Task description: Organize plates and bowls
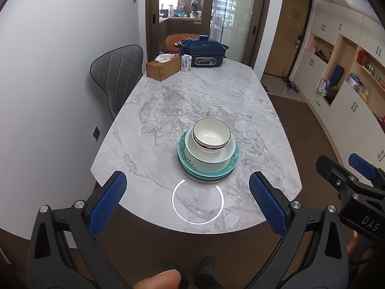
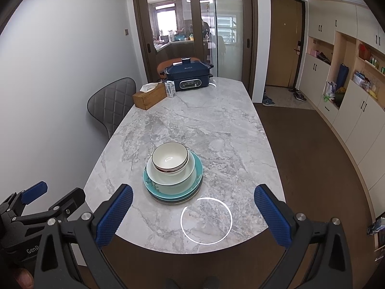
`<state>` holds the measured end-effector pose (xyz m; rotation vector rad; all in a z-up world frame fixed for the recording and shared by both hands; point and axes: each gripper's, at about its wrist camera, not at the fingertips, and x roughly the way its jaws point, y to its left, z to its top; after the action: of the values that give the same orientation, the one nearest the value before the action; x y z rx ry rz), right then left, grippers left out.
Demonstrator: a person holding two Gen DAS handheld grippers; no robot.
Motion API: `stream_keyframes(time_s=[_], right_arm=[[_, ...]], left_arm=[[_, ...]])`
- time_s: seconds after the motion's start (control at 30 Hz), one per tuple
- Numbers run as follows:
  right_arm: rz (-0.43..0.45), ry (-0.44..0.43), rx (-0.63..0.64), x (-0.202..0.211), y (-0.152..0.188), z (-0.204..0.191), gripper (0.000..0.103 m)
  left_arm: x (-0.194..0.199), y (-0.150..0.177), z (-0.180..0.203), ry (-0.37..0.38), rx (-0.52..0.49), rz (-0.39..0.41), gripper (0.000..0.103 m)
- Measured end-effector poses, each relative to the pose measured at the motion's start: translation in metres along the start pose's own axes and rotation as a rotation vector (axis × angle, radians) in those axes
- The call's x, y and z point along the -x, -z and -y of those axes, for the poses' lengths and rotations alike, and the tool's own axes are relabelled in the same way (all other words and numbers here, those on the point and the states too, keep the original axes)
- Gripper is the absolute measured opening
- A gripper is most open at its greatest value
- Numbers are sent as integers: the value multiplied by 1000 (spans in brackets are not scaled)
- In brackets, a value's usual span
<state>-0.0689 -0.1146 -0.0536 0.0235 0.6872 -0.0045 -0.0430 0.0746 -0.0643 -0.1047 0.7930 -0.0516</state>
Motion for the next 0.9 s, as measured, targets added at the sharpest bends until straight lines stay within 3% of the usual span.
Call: stream_keyframes(time_s=[0.9], right_arm=[[5, 9, 3, 5, -5, -3, 103]], left_arm=[[-2, 1, 2, 6, -14, -23, 103]])
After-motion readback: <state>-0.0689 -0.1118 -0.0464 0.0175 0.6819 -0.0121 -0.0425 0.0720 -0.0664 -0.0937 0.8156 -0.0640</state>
